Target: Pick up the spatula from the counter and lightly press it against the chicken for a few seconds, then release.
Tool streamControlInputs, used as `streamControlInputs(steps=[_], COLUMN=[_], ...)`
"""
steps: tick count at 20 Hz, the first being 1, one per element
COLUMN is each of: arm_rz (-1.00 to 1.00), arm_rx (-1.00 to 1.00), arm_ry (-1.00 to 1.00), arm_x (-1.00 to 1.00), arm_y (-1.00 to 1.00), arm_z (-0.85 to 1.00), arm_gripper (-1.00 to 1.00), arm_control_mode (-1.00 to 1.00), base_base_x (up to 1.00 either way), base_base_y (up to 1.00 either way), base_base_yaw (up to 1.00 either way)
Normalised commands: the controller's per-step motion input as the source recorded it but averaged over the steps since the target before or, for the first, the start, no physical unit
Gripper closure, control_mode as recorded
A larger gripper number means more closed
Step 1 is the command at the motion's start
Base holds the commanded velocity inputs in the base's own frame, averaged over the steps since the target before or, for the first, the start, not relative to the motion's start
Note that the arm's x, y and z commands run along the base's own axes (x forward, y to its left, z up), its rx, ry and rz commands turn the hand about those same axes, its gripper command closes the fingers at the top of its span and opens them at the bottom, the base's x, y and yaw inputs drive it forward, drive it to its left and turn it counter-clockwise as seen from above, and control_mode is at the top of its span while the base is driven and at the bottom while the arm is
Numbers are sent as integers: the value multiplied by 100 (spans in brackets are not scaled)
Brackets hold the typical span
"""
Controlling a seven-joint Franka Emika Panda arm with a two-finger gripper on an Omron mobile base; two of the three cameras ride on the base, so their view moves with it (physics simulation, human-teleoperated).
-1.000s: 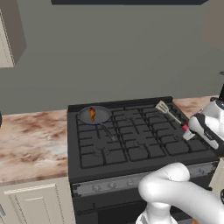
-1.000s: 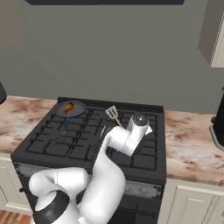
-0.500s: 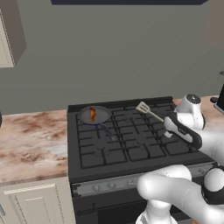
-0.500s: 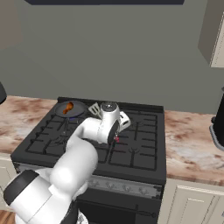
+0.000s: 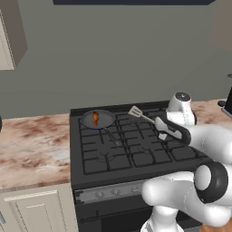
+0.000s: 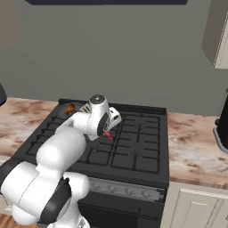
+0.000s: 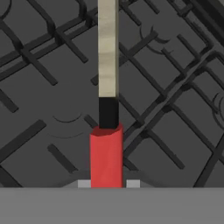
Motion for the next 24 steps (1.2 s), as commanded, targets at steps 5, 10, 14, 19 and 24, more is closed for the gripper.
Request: streamControlInputs(steps=[5,10,14,19,24], arm_rz=[6,3,1,0,0], arm_rx=[-14,-13,-9,-7,-2], arm_ry=[9,3,5,7,1], arm_x=[28,22,18,22,6], arm_y=[51,48,28,26,16], arm_z=[7,11,7,4,23], arm_gripper=[100,100,100,100,100], arm_control_mode=[-100,-100,-100,-100,-100], base_base_x=[0,0,0,0,0], base_base_y=[0,0,0,0,0], base_base_yaw=[0,0,0,0,0])
